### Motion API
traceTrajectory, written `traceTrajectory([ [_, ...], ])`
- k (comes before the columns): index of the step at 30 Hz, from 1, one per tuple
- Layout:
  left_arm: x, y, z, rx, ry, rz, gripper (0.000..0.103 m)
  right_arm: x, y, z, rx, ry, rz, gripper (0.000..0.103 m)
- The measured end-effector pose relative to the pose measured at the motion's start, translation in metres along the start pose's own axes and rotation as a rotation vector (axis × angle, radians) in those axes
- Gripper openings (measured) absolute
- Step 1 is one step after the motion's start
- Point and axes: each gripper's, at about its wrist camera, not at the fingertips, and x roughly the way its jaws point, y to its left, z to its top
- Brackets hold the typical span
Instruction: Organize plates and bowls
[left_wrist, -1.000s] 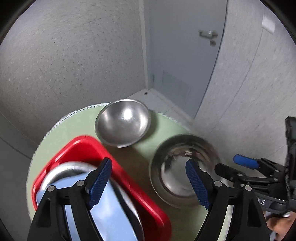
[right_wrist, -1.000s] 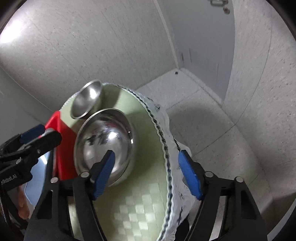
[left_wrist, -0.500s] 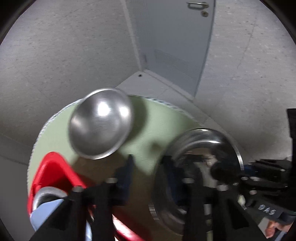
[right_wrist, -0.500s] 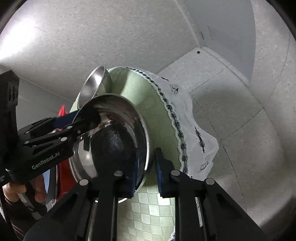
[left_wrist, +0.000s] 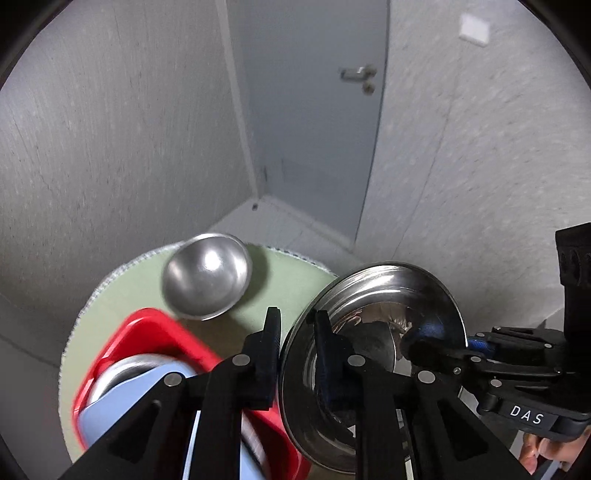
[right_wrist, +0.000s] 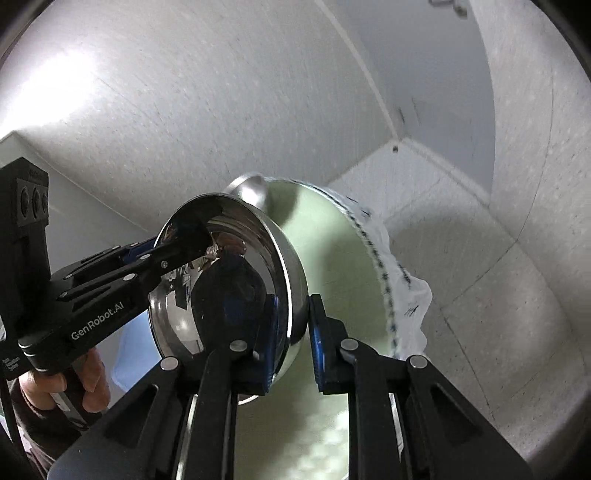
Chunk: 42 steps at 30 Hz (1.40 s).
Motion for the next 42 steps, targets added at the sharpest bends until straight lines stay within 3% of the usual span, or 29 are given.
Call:
traceTrajectory([
  [5,-0.065,0.033,-0.057,0.019,-0.082,-0.05,0.014,-0.034,0.066,-0.046,-0.022,-0.097,-0.041,0.016],
  [11,-0.126,0.094,-0.152,0.024,-0.097,-0.081,0.015,-0.035,0.155,-0.124,-0.011,-0.157,-0.065,0.016],
  [14,-0.152,0.121,-0.192,0.015,-0.079,-0.082,0.015,-0.023,0.197,-0.158,-0.009,-0.128,-0.067,0.016],
  [21,-0.186,0.173,-0.26,-0.051,-0.012,-0.086,0.02,0.027,0.244,-0.208,-0.032,0.017,-0.097,0.016],
  [25,-0.183,0.197,-0.285,-0.093,0.034,-0.096,0.02,0.055,0.253,-0.219,-0.051,0.086,-0.116,0.016],
  [30,-0.17,0.219,-0.289,-0.109,0.088,-0.089,0.02,0.086,0.252,-0.227,-0.047,0.16,-0.145,0.016],
  [36,-0.167,0.216,-0.286,-0.092,0.089,-0.081,0.02,0.096,0.259,-0.226,-0.085,0.165,-0.2,0.016],
  [42,-0.141,0.209,-0.287,-0.09,0.117,-0.086,0.021,0.097,0.285,-0.241,-0.144,0.164,-0.282,0.029],
])
